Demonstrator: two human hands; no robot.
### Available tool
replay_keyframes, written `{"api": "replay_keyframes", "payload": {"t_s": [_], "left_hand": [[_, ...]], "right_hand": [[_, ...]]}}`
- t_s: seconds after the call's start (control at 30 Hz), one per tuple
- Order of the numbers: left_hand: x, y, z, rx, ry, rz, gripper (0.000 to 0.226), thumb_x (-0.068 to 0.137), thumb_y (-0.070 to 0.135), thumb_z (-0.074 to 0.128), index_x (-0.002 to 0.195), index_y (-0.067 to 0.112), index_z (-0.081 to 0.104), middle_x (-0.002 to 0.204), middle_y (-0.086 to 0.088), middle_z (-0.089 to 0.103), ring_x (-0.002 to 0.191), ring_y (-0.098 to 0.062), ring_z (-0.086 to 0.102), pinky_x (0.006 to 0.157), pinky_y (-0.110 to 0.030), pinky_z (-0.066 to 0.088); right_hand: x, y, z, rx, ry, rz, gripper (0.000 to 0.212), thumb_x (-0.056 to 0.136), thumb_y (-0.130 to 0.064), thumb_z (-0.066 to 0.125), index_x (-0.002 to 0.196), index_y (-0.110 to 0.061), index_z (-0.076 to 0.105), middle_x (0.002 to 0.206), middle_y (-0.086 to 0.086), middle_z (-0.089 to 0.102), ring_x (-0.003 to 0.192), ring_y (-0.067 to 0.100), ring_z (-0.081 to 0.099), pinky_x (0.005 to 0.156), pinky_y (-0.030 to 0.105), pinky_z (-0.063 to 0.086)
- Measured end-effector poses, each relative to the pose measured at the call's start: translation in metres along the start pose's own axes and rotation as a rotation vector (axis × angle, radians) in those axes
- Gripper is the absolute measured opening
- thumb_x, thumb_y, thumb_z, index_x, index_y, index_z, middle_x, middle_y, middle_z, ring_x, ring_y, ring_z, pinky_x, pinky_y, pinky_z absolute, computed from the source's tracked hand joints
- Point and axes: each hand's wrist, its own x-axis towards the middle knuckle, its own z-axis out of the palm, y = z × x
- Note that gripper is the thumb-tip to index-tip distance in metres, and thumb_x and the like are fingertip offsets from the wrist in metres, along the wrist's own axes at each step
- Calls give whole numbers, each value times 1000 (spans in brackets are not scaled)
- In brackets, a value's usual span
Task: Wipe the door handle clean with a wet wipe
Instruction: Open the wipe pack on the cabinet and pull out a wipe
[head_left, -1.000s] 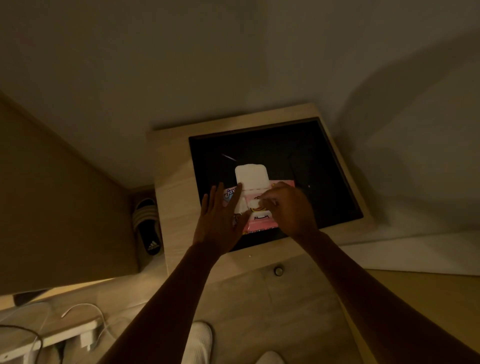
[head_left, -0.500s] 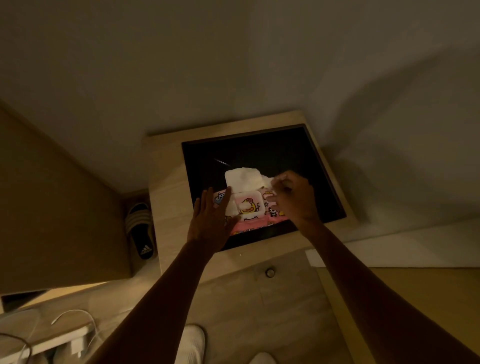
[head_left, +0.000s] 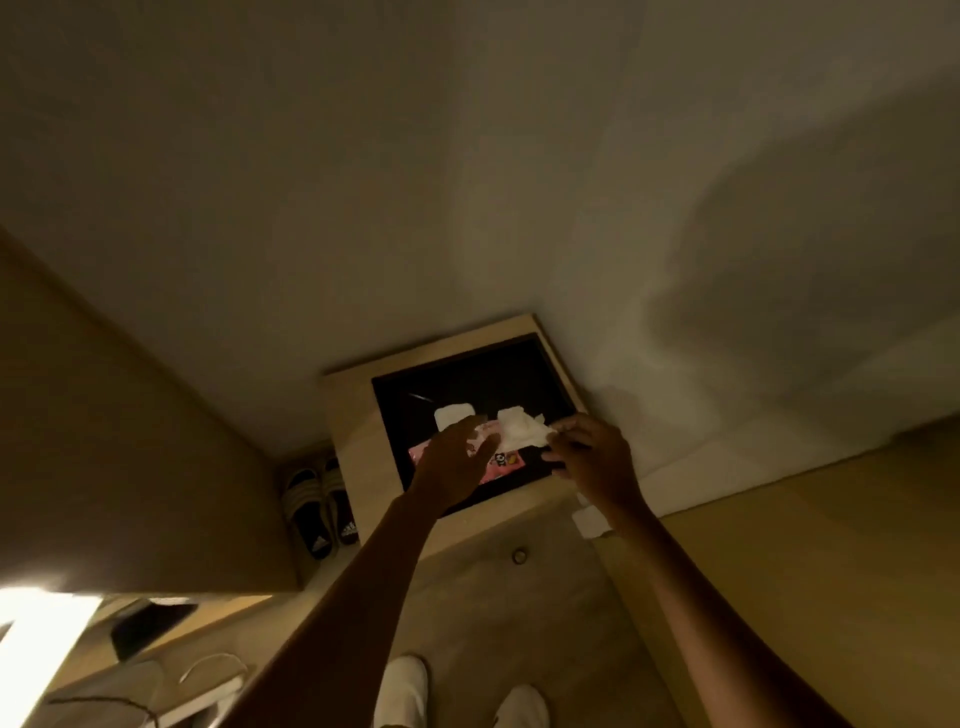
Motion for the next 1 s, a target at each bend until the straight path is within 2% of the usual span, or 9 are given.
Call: {"api": "replay_keyframes", "payload": {"t_s": [0.2, 0.33, 0.4, 0.5, 0.57, 0.7, 0.83, 0.93, 1.0], "left_hand": [[-66, 90, -42, -455, -56, -15, 36, 86, -1, 62, 121, -8, 58, 121, -33, 59, 107, -43, 60, 88, -43, 52], [-97, 132, -46, -469, -161, 78, 32, 84, -2, 64, 115, -12, 61, 98, -13, 66, 88, -27, 63, 63, -15, 55], [-110, 151, -43, -492, -265, 71, 33, 84, 1, 67, 114, -12, 62, 88, -9, 66, 79, -23, 65, 65, -23, 56], [-125, 171, -35, -424, -380, 89, 27, 83, 2, 68, 110, 0, 64, 86, -9, 65, 69, -13, 67, 59, -22, 56], [-132, 181, -24, -293, -416, 183, 47, 77, 8, 76, 121, 14, 58, 86, -5, 63, 72, -11, 62, 60, -18, 55], [-160, 202, 5, -45, -503, 376, 95, 51, 52, 86, 135, 23, 51, 120, 4, 61, 108, -14, 60, 95, -32, 51], [-204, 229, 37, 96, -457, 486, 54, 70, 29, 83, 116, 7, 66, 116, -9, 69, 94, -11, 63, 74, -9, 48], [-239, 241, 69, 154, -442, 534, 45, 74, 32, 79, 109, 4, 71, 107, -9, 73, 92, -17, 68, 80, -23, 54], [-263, 247, 92, 131, -461, 519, 43, 75, 32, 78, 107, 5, 71, 103, -3, 71, 90, -13, 66, 74, -18, 50]], "right_hand": [[-95, -78, -55, 101, 63, 13, 13, 86, -9, 68, 99, -10, 69, 95, 5, 74, 82, 12, 72, 66, 26, 59], [-142, -98, -83, 160, 131, 24, 12, 83, -14, 72, 95, -12, 72, 94, 4, 74, 86, 16, 72, 70, 31, 60], [-165, -102, -97, 192, 190, 20, 9, 84, -12, 71, 93, -13, 73, 93, 3, 75, 84, 18, 73, 71, 33, 60], [-195, -104, -119, 204, 277, 34, 10, 85, -9, 69, 89, -17, 74, 95, 5, 74, 84, 19, 73, 72, 36, 61], [-214, -106, -136, 165, 309, 21, 14, 82, -5, 69, 87, -18, 74, 94, 2, 73, 83, 19, 72, 73, 39, 61], [-251, -108, -173, 57, 347, -25, 22, 79, -1, 66, 85, -20, 73, 92, -3, 73, 80, 19, 72, 72, 41, 62], [-298, -98, -205, -2, 412, -62, 21, 79, -3, 68, 87, -22, 71, 90, -5, 74, 79, 12, 72, 68, 34, 62], [-340, -80, -226, -6, 484, -58, 22, 79, -5, 68, 88, -24, 70, 88, -8, 74, 80, 10, 71, 68, 32, 61], [-369, -65, -242, 3, 525, -44, 23, 80, -5, 66, 90, -25, 70, 88, -9, 73, 79, 9, 71, 67, 32, 61]]}}
